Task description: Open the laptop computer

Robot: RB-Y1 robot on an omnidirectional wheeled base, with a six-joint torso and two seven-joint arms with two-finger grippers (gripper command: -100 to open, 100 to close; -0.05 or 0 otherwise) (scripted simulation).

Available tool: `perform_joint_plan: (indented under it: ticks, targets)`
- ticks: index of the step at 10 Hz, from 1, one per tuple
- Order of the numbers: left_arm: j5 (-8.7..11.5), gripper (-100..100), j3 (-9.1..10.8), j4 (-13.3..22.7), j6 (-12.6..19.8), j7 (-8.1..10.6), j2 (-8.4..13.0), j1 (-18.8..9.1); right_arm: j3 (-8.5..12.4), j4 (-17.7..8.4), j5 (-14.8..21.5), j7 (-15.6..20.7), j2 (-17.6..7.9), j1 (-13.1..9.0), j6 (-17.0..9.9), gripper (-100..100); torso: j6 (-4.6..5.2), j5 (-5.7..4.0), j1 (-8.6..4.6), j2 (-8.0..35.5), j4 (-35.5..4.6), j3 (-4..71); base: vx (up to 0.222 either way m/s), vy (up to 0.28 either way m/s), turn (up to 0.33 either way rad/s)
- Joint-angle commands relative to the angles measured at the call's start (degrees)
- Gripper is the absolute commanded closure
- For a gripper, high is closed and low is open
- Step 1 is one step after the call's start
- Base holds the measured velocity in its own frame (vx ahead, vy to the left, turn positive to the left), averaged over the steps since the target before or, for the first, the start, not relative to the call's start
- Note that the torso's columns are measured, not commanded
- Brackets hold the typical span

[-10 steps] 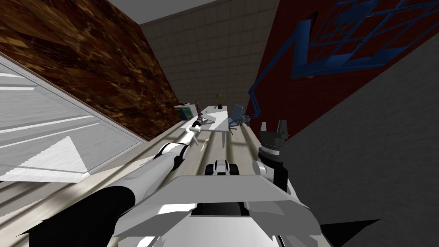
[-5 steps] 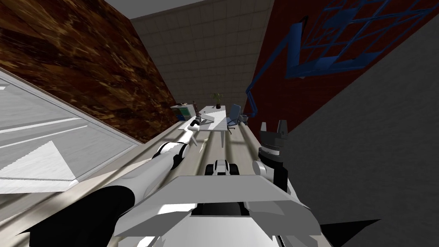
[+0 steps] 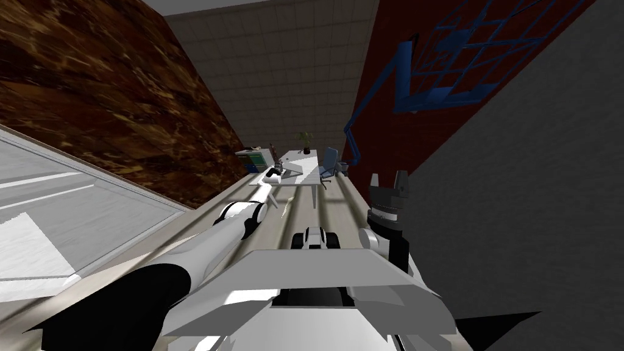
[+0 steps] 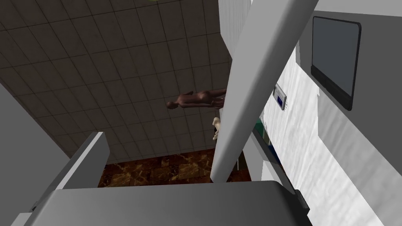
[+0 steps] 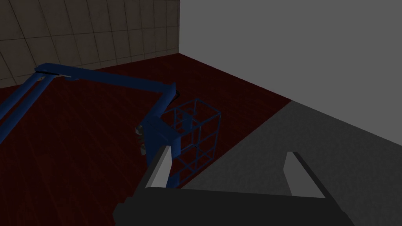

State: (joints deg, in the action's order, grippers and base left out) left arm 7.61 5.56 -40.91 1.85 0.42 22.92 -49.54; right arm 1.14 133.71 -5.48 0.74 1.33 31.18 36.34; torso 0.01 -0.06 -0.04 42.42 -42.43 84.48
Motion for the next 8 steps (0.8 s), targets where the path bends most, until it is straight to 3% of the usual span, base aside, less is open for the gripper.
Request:
perform_joint_plan:
  ticks: [1, 2, 3, 4, 8]
  targets:
    - [2.9, -100, 2.16, -0.3, 1.9, -4.25, 1.2, -1.1, 0.0, 0.0, 0.0, 0.0, 0.0, 0.0, 0.0, 0, -0.04, -0.02, -0.04, 0.1, 0.0, 0.0, -0.051, 0.014, -0.135]
    - [4.1, -100, 2.98, -0.7, 2.9, -5.77, 1.6, -1.3, 0.0, 0.0, 0.0, 0.0, 0.0, 0.0, 0.0, 0, -0.02, -0.02, -0.05, 0.1, 0.0, -0.1, -0.050, 0.008, -0.145]
    - [3.2, -100, 2.50, 0.3, 1.7, -4.71, 1.1, -1.2, 0.0, 0.0, 0.0, 0.0, 0.0, 0.0, 0.0, 0, -0.03, -0.02, -0.06, 0.1, 0.0, -0.1, -0.021, 0.003, -0.028]
    - [3.4, 0, 2.59, 0.1, 2.0, -5.05, 1.2, -1.1, 0.0, 0.0, 0.0, 0.0, 0.0, 0.0, 0.0, 0, -0.05, -0.01, -0.04, 0.0, 0.0, 0.0, -0.005, 0.000, 0.003]
    - [3.4, 0, 2.52, 0.4, 2.2, -5.02, 1.0, -0.7, 0.0, 0.0, 0.0, 0.0, 0.0, 0.0, 0.0, 0, -0.02, -0.01, -0.02, 0.0, 0.0, 0.0, 0.000, 0.000, 0.000]
